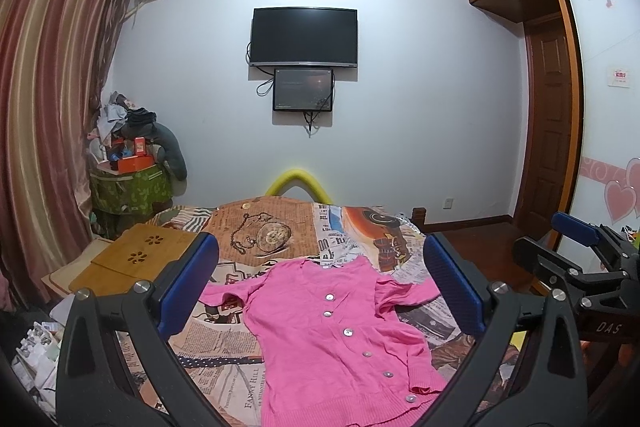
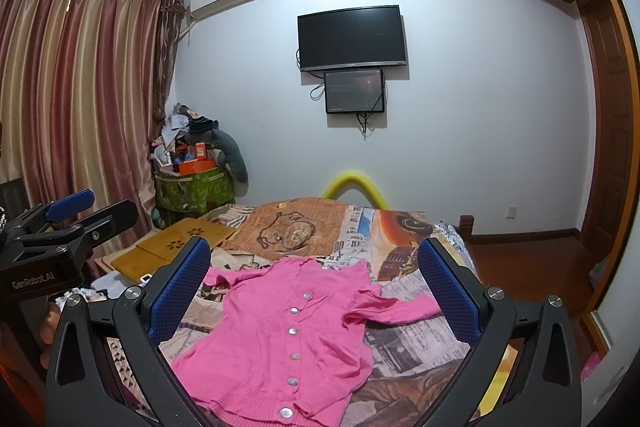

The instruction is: Fold small clothes

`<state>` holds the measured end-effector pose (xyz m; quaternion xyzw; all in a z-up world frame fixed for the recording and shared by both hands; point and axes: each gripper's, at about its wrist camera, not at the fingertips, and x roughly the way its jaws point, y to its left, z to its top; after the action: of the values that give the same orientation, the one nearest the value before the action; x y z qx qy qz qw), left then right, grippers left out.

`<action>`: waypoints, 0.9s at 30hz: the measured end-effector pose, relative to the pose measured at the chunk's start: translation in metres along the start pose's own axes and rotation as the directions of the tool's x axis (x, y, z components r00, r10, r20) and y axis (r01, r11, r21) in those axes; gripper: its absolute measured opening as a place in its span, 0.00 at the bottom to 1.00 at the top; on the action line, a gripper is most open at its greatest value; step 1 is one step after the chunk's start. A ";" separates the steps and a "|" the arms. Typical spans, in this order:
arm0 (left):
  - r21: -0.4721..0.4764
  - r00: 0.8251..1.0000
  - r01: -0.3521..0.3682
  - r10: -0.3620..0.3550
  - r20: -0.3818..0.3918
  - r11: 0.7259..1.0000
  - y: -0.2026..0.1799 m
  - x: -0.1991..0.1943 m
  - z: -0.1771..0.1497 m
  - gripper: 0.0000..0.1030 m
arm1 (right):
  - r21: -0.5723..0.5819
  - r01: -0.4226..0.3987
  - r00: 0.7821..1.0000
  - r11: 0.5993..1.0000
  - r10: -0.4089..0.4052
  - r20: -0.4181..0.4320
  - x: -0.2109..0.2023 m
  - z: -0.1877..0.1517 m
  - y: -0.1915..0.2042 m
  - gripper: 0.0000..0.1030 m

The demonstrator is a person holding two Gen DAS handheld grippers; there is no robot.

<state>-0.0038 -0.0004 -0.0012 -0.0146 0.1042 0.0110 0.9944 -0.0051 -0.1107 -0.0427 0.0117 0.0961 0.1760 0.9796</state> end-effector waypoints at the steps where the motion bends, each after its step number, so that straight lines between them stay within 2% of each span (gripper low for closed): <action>1: 0.000 1.000 0.000 0.000 0.000 1.000 0.000 0.000 0.000 1.00 | 0.000 0.001 1.000 1.000 -0.001 0.000 0.000 0.000 0.000 1.00; 27: 0.000 1.000 -0.008 0.008 0.000 1.000 -0.003 0.006 0.002 1.00 | 0.015 0.005 1.000 1.000 -0.005 -0.013 0.003 0.000 -0.004 1.00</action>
<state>0.0026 -0.0029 -0.0001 -0.0142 0.1042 0.0149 0.9943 -0.0010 -0.1130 -0.0440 0.0178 0.1039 0.1728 0.9793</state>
